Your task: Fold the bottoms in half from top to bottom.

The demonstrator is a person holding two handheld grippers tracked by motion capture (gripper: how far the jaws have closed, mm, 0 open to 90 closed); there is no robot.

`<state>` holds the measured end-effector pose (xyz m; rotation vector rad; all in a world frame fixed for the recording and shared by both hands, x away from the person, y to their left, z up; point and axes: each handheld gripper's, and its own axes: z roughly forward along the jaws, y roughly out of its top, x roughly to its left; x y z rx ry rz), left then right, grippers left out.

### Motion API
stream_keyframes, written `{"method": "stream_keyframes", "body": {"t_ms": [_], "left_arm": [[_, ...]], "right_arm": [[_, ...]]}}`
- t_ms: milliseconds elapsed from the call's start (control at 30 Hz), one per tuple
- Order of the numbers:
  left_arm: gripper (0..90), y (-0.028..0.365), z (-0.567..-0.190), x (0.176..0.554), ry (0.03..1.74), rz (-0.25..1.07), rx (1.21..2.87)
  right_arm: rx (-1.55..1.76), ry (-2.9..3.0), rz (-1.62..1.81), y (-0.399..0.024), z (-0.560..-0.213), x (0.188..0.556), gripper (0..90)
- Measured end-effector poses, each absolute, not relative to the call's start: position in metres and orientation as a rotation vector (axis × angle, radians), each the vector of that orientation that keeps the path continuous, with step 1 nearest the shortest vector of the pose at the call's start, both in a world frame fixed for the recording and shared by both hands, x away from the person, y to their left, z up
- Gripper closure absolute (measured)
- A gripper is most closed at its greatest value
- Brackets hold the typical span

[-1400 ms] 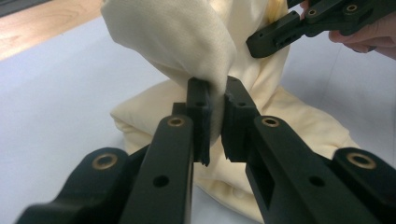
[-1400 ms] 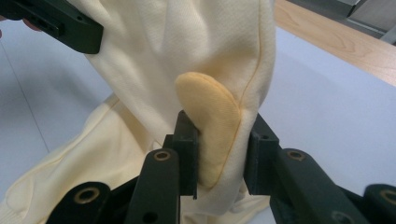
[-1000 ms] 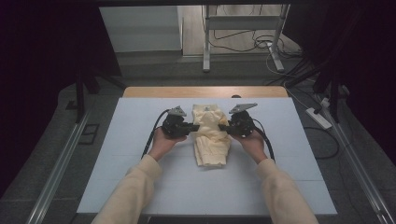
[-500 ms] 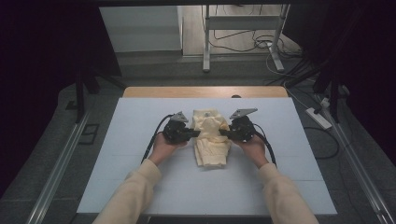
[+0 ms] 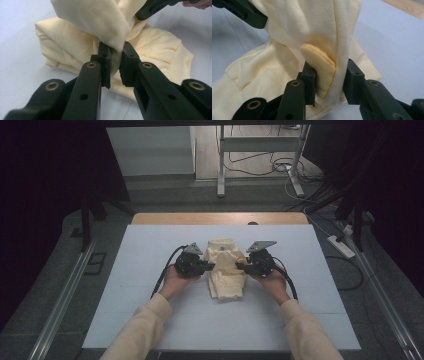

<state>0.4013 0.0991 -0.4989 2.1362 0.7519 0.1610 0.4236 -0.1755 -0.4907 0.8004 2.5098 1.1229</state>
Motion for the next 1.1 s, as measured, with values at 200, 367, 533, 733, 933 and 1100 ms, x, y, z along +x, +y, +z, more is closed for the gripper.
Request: {"method": "stream_keyframes", "body": {"t_ms": [200,367,533,733,933,1100], "left_arm": [[76.1,0.098,-0.500,0.399,0.743,0.159,2.144],[73.9,0.097,-0.501,0.397,0.731,0.150,2.153],[71.2,0.096,-0.501,0.395,0.726,0.146,2.155],[56.4,0.098,-0.495,0.392,0.731,0.142,2.151],[39.4,0.104,-0.479,0.379,0.747,0.166,2.130],[36.9,0.114,-0.470,0.369,0.737,0.172,2.117]], "right_arm": [[0.789,2.506,1.136,-0.178,-0.491,0.417,65.1],[0.788,2.509,1.141,-0.180,-0.492,0.414,64.5],[0.783,2.507,1.143,-0.183,-0.492,0.410,62.5],[0.786,2.484,1.156,-0.186,-0.487,0.403,55.8],[0.795,2.466,1.194,-0.197,-0.475,0.395,46.0],[0.810,2.448,1.236,-0.210,-0.465,0.385,43.8]]}}
